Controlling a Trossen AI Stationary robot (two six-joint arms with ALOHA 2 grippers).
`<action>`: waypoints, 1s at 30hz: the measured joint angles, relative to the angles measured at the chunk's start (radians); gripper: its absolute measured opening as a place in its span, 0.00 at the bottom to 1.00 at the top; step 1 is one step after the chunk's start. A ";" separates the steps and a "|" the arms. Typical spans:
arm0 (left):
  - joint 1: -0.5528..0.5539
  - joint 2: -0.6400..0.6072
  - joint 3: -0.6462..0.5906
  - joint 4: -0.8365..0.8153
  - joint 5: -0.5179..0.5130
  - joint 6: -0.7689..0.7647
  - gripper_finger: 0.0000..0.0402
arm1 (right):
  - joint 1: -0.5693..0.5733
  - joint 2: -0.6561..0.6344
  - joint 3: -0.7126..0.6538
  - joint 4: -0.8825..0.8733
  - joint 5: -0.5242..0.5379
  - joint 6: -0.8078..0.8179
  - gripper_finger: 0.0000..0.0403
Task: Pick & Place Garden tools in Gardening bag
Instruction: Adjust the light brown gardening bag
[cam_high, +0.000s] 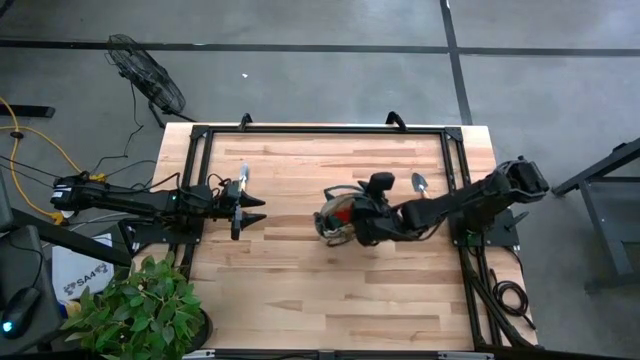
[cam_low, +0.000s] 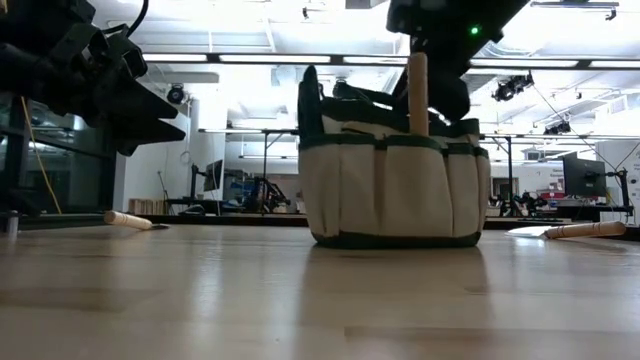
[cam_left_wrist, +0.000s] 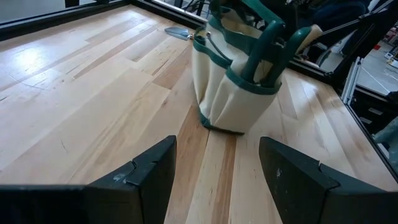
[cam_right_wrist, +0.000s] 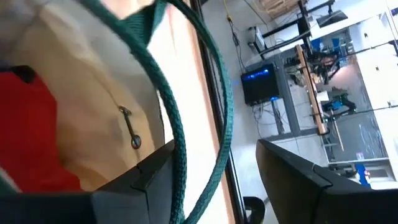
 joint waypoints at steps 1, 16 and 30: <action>0.000 0.000 0.000 0.000 0.000 0.000 0.56 | -0.011 0.000 0.000 0.009 0.000 -0.010 0.51; 0.000 0.000 0.000 -0.003 0.000 0.007 0.56 | -0.161 0.000 0.000 0.216 -0.170 -0.260 0.51; 0.000 0.000 0.000 -0.023 0.000 0.007 0.56 | -0.199 0.000 0.000 0.367 -0.212 -0.470 0.51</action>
